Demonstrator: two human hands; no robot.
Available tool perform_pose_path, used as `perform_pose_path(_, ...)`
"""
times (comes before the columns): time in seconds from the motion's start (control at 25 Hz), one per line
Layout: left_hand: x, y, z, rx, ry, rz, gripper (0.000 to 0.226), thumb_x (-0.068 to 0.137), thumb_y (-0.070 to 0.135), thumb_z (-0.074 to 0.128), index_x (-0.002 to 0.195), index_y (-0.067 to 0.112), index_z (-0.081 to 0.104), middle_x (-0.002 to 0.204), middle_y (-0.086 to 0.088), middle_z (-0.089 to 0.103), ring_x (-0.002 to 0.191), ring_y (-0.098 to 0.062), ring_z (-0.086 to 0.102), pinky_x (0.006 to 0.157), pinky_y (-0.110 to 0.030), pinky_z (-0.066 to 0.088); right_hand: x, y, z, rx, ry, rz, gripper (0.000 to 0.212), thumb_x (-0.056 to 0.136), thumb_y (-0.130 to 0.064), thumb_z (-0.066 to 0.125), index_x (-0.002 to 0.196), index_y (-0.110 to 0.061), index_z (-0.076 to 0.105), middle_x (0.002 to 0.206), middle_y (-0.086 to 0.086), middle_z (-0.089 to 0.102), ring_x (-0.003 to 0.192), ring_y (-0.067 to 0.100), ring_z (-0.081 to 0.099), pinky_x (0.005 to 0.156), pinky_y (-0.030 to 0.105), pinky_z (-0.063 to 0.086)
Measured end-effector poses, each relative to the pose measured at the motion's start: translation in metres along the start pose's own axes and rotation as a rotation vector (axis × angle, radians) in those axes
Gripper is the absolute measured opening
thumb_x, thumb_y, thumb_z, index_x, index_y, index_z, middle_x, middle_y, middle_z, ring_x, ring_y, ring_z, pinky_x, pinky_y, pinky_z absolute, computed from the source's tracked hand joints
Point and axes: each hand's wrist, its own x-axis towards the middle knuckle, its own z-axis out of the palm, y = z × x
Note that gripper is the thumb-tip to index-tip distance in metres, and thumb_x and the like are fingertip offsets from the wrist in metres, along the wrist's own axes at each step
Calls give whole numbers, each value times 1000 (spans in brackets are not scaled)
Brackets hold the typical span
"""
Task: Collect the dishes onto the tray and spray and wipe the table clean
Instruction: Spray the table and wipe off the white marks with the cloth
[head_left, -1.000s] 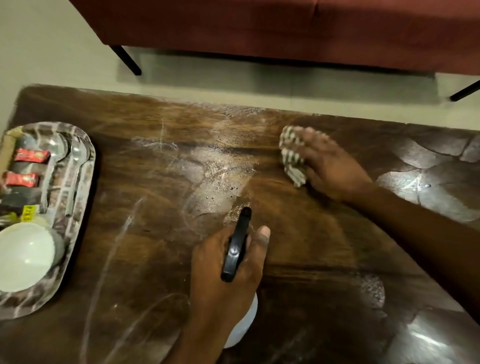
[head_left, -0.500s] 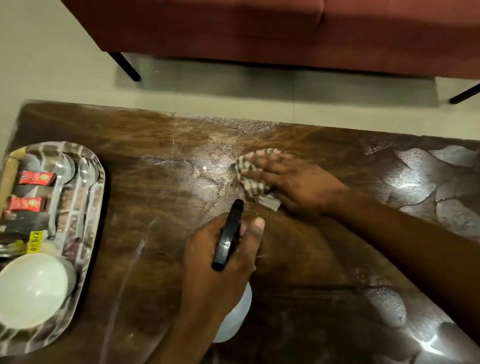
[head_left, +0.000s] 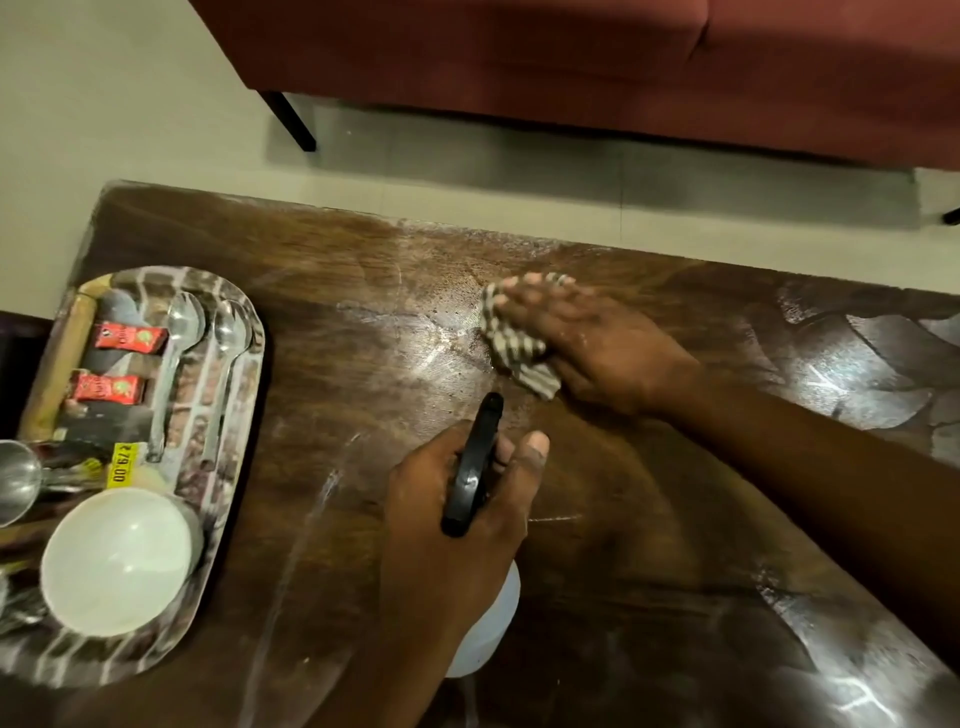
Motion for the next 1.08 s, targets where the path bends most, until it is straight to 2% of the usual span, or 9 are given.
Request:
perform_pose_path(0.08,3,0,-5,23,26,-2,32,92,38,82,75,15,67,62,-15,68,49,-38,68,53,-58,57,11,8,-6,144,171,443,68,106,-26,42,169,-24,17,177,6,17,164,28,14,133,50,13)
perform_pose_path(0.16,4,0,-10,71,36,18,38,95,35,78,68,12,64,54,-15,65,47,-36,67,51,-54,56,27,-15,-8,223,248,670,69,107,-20,45,169,-21,15,177,7,14,164,28,11,134,49,10)
perform_pose_path(0.24,2,3,-16,109,44,27,45,96,35,76,61,13,60,50,-12,64,43,-27,66,52,-48,57,38,-51,-1,211,175,481,69,108,-27,43,170,-25,11,178,5,8,164,28,5,134,51,8)
perform_pose_path(0.4,1,9,-31,106,25,-22,45,97,37,75,59,18,59,47,-4,62,42,-18,66,53,-39,59,39,-66,-1,-4,-55,-295,63,111,-31,40,169,-31,15,178,-1,12,164,22,9,132,43,7)
perform_pose_path(0.56,1,5,-48,35,40,-22,35,94,29,79,65,14,66,44,-1,57,40,-19,64,51,-48,63,67,-40,-11,130,143,348,67,107,-27,47,168,-31,19,177,3,15,164,26,13,133,51,12)
perform_pose_path(0.64,-2,4,-53,24,42,-18,30,93,27,79,69,15,69,44,-2,58,39,-17,63,51,-49,63,78,-57,-14,222,187,491,66,107,-24,46,168,-30,21,178,2,12,164,26,10,134,50,9)
perform_pose_path(0.88,-21,-5,-55,108,-14,14,32,92,35,79,72,11,70,54,-12,65,47,-20,69,55,-36,59,-6,-84,15,-34,-101,-356,61,108,-33,42,167,-31,26,178,-1,10,165,20,5,134,44,6)
perform_pose_path(0.96,-32,-6,-52,110,-39,-6,38,91,33,79,66,6,67,53,-13,66,45,-18,68,53,-27,57,-40,-51,27,-47,-36,-160,63,105,-38,39,167,-32,28,178,-1,14,165,21,10,133,46,12)
perform_pose_path(1.08,-44,-14,-45,105,-68,-4,44,93,30,79,59,5,63,48,-14,63,42,-23,66,53,-41,58,-73,-34,32,211,315,657,66,98,-34,38,164,-28,37,176,3,22,163,25,20,133,45,16)
